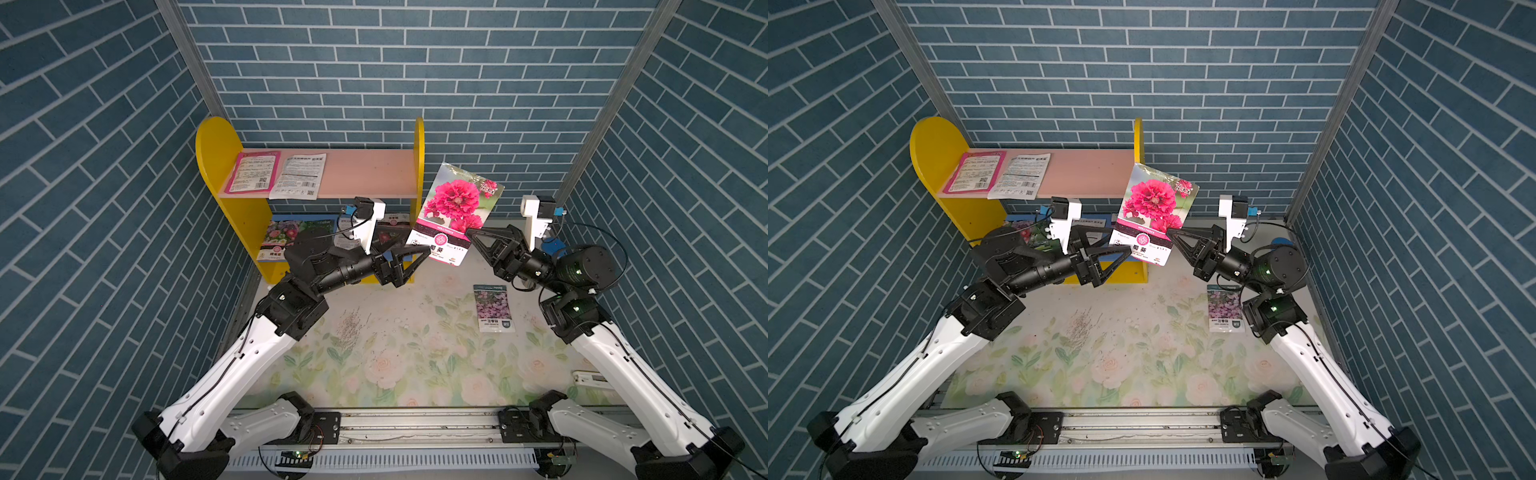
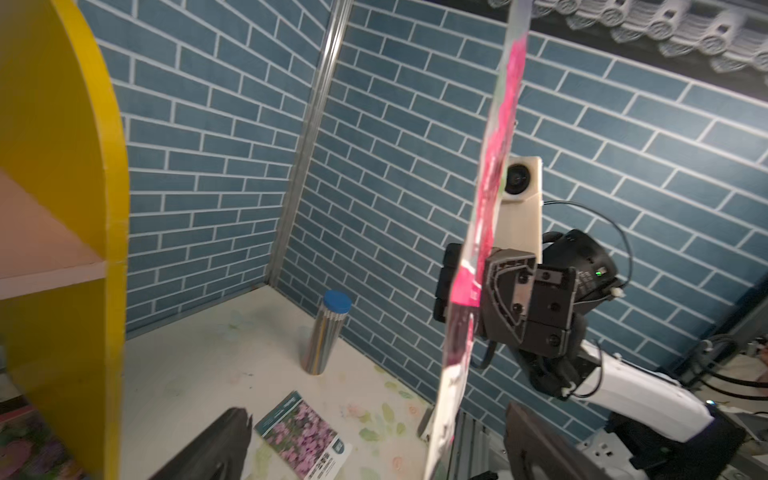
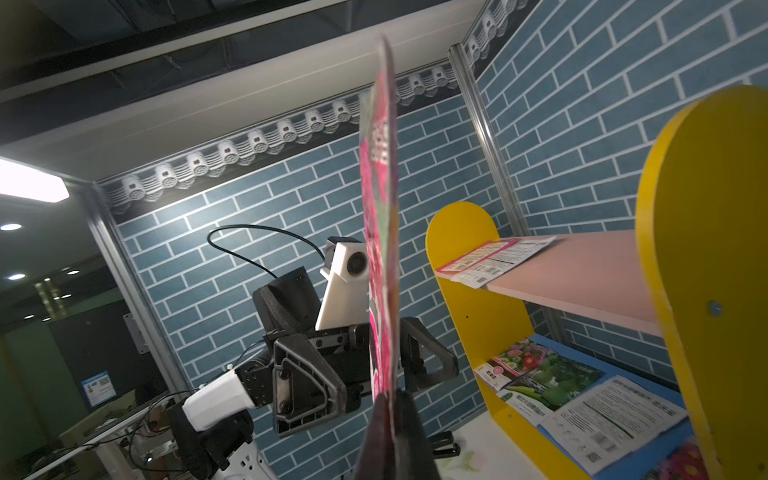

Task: Take the seed bag off the shelf
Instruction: Pick up the seed packet from the shelf, then place the seed packet at the center of the board.

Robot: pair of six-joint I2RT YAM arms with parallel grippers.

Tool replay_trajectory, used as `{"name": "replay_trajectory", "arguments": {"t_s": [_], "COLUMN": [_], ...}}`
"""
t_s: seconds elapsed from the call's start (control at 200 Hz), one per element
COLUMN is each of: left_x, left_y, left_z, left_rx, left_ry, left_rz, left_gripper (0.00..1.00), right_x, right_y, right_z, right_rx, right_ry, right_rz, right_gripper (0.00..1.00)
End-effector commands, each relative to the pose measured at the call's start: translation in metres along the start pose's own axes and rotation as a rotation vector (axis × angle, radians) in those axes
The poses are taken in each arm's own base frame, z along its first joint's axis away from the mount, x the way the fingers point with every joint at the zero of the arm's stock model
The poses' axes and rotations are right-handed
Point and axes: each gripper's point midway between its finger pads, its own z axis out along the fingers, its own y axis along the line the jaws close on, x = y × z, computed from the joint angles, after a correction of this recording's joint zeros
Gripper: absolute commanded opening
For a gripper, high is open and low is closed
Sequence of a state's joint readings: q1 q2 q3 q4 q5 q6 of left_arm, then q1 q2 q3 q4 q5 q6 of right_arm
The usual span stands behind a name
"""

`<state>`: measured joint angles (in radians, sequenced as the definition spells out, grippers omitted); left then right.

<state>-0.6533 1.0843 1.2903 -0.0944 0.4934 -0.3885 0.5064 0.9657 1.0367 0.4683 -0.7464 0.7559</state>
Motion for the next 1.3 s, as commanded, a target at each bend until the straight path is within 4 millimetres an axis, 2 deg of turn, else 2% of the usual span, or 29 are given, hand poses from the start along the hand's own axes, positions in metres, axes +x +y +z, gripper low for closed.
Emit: {"name": "replay_trajectory", "arguments": {"t_s": [0.0,0.26,0.485,0.655,0.855,1.03,1.295], "left_x": [0.009,0.036,0.073,0.085,0.095,0.104,0.114], "left_y": [0.016,0.021,0.023,0.027,0.035,0.042,0.057], "left_z": [-0.02,-0.05,-0.058,-0.064,-0.073,-0.071,-0.066], "left_rx": [-0.149,-0.22,-0.196,-0.218,-0.27,-0.289,-0.336], "left_ry": [0.058,0.144,0.244,0.299,0.342,0.347,0.36], "left_rz": [0.073,0.111,0.098,0.098,0.096,0.084,0.078], "left_gripper": [1.0,1.0,1.0,1.0,1.0,1.0,1.0], "right_x": [0.033,0.11,0.171,0.218,0.251,0.281,0.302], "right_y": [-0.021,-0.056,-0.095,-0.131,-0.166,-0.191,-0.232], "right_z": [-0.021,-0.065,-0.089,-0.105,-0.118,-0.128,-0.145], "right_rx": [0.151,0.378,0.515,0.588,0.617,0.661,0.749], "right_ry": [0.094,0.328,0.488,0.576,0.62,0.699,0.771], "right_rz": [-0.019,0.102,0.211,0.326,0.435,0.485,0.521], "right_gripper": [0.0,0.0,0.0,0.0,0.0,0.0,0.0]}}
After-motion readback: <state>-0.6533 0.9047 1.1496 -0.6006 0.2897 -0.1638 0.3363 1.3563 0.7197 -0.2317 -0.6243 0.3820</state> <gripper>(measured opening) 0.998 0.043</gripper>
